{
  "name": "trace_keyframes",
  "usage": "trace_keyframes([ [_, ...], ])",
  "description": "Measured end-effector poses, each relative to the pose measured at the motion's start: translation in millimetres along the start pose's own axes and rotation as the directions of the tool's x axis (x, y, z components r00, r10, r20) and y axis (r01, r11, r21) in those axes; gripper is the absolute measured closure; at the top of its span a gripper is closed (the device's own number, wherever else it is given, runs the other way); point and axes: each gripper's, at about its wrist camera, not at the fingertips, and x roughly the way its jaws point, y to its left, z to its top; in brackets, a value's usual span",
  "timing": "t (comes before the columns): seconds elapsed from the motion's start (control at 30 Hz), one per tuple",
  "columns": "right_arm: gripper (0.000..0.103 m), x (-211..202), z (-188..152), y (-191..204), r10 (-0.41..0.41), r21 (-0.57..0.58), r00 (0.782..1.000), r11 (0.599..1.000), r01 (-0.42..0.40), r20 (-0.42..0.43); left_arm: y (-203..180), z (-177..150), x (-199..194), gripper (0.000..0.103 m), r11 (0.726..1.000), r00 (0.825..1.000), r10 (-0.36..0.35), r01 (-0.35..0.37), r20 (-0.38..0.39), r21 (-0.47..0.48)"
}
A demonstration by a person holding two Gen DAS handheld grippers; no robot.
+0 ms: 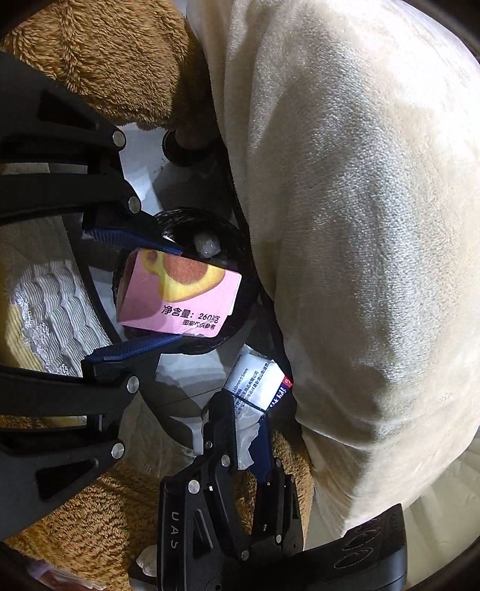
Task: Collect trash
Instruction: 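Open both tools to drop the tissue pack and juice box into the bin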
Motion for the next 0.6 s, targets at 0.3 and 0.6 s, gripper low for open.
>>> trace_keyframes([
  [0.3, 0.065, 6, 0, 2, -0.006, -0.002, 1.000, 1.000, 0.006, -0.026, 3, -1, 7, 0.062, 1.000, 1.000, 0.005, -0.005, -0.028, 0.006],
  [0.6, 0.051, 3, 0, -2, 0.017, 0.010, 1.000, 1.000, -0.017, -0.010, 5, -1, 15, 0.044, 1.000, 0.997, 0.020, -0.020, -0.076, -0.003],
])
